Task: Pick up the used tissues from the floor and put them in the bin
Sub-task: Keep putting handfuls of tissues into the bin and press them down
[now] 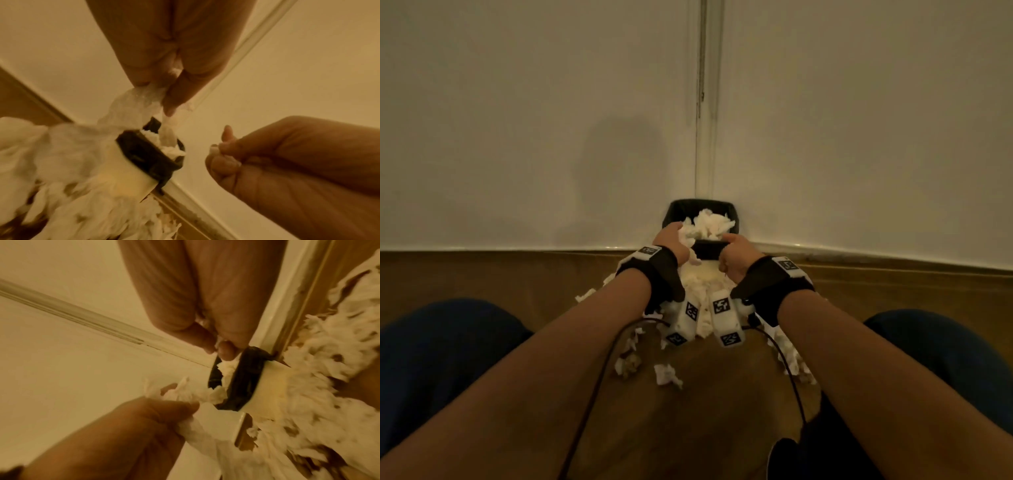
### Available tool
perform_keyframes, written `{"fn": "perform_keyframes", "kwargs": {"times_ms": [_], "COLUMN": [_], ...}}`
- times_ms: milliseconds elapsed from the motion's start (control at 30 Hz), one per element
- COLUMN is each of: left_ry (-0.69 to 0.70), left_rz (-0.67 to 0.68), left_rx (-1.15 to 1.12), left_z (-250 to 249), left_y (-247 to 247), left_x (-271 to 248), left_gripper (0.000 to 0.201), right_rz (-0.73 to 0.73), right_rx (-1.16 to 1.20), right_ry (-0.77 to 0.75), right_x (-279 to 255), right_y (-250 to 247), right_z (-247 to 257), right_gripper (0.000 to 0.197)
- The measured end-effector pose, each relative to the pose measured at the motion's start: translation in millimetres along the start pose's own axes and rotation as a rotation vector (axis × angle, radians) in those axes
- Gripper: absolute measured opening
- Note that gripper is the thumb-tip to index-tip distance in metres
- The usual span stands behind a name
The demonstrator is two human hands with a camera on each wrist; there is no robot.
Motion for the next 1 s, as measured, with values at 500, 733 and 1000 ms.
{"fn": "perform_keyframes", "kwargs": {"times_ms": [500, 733, 1000], "left_ry": [0.288, 0.328, 0.248], "left_rz": [-0.089, -0.325, -0.217], "left_rx": [-0.146, -0.131, -0.299], "left_z": [-74.6, -69.4, -63.4], "left_y": [-78.6, -92.2, -66.7], "left_x": [-37.4, -37.7, -21.4], "left_gripper": [0.027, 0.021, 0.041], "right_rz": [-0.003, 0.060, -0.023], "right_rx": [0.274, 0.090, 0.024], "right_ry": [-0.331, -0.288, -0.300], "right_x": [-43.3, -37.8, -16.6], "right_y": [-39.2, -28.2, -25.7], "right_z": [88.5, 89.7, 85.9], "right_gripper": [0.033, 0.036, 0.030]}}
Point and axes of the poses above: each hand's wrist, its own x-axis towards the middle knuckle, its own y-axis out of the palm, z = x × y, the point moved 7 cm from there along x, towards the middle knuckle, and after that the axes turned 12 degrees about z, right-handed, at the moved point
